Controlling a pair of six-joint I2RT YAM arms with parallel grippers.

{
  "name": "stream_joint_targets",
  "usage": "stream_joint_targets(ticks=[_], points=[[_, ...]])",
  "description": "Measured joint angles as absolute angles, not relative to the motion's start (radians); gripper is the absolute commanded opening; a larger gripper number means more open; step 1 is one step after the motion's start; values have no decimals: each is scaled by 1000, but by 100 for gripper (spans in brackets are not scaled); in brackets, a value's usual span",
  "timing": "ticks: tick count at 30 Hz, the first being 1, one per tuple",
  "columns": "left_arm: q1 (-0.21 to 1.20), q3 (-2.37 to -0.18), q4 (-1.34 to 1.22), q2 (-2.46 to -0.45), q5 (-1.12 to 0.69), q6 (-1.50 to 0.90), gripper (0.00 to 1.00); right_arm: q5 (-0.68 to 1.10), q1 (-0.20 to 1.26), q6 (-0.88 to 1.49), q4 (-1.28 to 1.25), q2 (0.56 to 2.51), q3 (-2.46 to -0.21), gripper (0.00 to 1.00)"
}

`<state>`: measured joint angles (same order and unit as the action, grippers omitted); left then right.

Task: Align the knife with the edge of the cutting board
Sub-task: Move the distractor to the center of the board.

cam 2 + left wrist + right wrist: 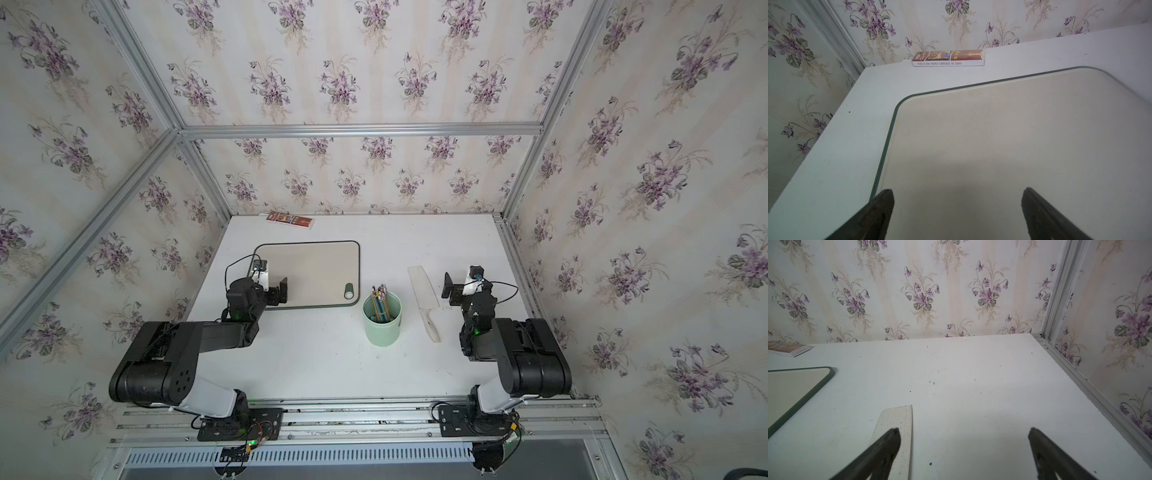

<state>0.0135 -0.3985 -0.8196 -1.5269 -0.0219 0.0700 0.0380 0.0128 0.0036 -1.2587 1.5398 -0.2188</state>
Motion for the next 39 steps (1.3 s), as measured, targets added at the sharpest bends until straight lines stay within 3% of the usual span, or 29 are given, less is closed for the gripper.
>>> stream_joint_targets(ticks=[39], points=[[17,-397,-824,-1526,1,67,99,25,13,8,-1259,1540,-219,100]])
